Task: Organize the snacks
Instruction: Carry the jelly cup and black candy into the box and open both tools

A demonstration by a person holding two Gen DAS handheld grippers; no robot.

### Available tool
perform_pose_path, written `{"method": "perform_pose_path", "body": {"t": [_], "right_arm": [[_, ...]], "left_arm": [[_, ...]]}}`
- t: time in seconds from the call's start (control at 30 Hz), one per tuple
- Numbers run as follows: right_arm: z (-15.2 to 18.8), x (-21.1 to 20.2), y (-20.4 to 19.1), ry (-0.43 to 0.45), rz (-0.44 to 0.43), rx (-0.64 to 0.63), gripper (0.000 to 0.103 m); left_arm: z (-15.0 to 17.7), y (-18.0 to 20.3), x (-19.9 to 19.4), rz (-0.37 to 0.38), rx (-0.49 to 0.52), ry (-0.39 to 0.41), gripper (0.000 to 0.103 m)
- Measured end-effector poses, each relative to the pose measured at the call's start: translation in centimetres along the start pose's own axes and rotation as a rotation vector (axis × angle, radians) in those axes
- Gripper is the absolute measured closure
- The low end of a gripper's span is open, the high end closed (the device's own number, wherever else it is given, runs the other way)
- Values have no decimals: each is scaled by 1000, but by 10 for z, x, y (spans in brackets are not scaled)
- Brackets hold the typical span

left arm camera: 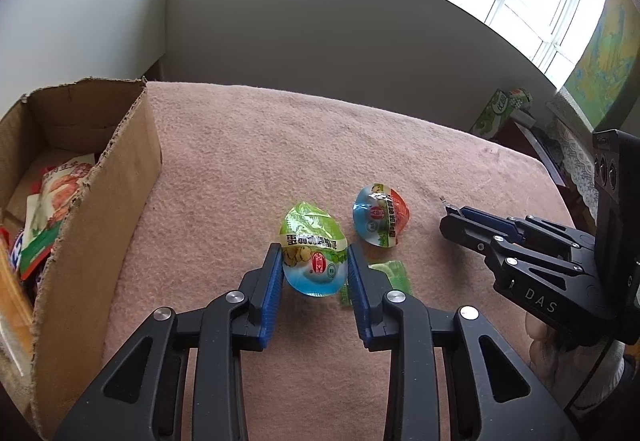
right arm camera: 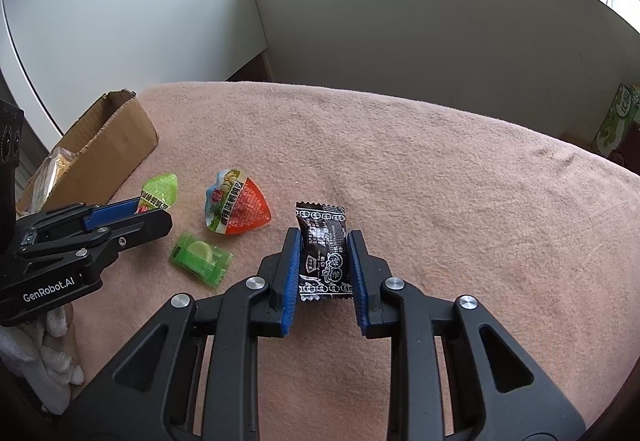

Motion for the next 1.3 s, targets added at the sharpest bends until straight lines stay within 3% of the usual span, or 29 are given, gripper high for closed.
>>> {"method": "perform_pose_path", "body": {"t": [0.37,0.73,1.3], "right_arm": [[7,-43,-18,38,-20,37,79],[-24,-82,-69,96,-70,-13,79],[-76,-57,-188,101,-177,-122,79]], "left_arm": [[-1,6,-49,52,-11,56,73],[0,-20,-107,55,-28,119,73],[0,-116,-160,-84,-73,188,73]]}}
Point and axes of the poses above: each gripper's, at about its wrist camera, not at the fingertips, and x roughly the way its jaws point, y to its right, z to its underside, the point moved 6 cm from there along x, roughly the way its jaws point, and after that the axes turned 7 degrees about y, right-handed, at the moved point
